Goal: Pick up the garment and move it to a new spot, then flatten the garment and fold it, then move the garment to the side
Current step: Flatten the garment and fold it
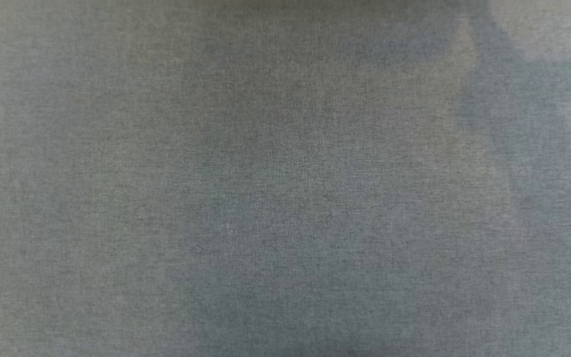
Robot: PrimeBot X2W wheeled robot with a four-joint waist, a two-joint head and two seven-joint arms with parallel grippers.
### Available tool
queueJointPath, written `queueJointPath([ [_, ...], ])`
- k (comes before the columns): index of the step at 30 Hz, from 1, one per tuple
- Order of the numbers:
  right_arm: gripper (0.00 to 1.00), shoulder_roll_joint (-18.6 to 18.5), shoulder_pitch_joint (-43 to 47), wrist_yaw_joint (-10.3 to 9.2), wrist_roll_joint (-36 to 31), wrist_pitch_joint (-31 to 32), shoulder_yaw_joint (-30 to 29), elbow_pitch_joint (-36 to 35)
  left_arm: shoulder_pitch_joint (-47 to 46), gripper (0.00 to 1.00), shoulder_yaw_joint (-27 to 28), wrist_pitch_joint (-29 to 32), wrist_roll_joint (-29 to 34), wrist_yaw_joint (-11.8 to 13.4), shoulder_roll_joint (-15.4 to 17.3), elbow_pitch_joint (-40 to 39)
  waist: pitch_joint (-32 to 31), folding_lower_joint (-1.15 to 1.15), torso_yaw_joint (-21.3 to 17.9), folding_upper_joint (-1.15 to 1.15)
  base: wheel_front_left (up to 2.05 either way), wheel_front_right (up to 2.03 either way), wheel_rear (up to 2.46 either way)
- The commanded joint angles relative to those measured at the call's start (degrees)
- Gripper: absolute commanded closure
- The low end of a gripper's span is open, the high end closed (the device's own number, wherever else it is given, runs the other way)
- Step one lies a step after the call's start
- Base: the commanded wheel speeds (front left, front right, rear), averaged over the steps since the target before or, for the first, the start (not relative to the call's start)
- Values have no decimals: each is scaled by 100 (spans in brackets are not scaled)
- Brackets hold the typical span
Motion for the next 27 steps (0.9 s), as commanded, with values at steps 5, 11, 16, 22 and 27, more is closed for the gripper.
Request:
queueJointPath([
  [5, 100, 268, -301, -3, -12, -376, 320, 576, -146, 100, -23, -398, 77, -120, -150, 547, 386, -1, 22, 0, 0, 0, 0],
  [11, 100, 276, 35, -3, 117, -785, 737, 817, 370, 100, -81, -785, -14, -219, -145, 846, 340, -1, 42, 0, 0, 0, 0],
  [16, 100, 302, 726, -3, 273, -1175, 1053, 888, 1315, 100, -60, -1100, -136, -167, -20, 763, -15, -1, 36, 0, 0, 0, 0],
  [22, 100, 334, 1998, -3, 466, -1577, 1403, 799, 3065, 100, 82, -1273, -422, 87, 165, 262, -611, -1, 48, 0, 0, 0, 0],
  [27, 100, 326, 3164, -3, 522, -1827, 1512, 661, 4622, 100, 308, -1312, -650, 431, 362, -271, -1108, -1, 24, 0, 0, 0, 0],
])
